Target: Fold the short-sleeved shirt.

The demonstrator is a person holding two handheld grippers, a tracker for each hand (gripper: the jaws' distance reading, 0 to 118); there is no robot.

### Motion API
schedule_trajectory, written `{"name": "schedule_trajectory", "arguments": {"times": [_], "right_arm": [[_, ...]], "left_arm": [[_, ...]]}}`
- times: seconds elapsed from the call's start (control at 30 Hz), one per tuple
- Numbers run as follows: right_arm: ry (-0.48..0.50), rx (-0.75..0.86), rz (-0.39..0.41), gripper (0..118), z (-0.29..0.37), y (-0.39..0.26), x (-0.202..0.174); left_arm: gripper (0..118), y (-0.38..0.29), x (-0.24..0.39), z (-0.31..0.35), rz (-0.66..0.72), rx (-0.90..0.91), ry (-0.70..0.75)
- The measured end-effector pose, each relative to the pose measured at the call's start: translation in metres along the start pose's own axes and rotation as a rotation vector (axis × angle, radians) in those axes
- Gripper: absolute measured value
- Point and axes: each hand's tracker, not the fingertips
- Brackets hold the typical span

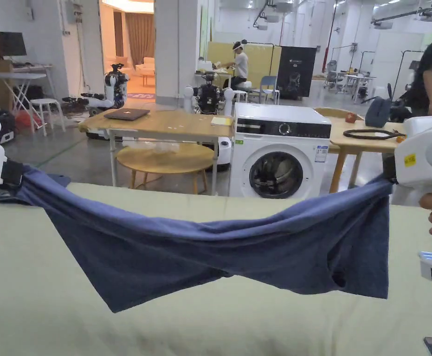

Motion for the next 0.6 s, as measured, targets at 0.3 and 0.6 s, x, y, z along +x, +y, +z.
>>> {"name": "schedule_trajectory", "arguments": {"times": [0.3, 0.6], "right_arm": [[-0.088, 0.036, -0.028, 2, -0.059, 0.068, -0.009], [-0.095, 0.001, -0.135, 2, -0.137, 0.082, -0.017]], "left_arm": [[0, 0.065, -0.027, -0.062, 0.117, -0.003, -0.005], [0, 0.099, -0.029, -0.150, 0.185, -0.012, -0.030]]}}
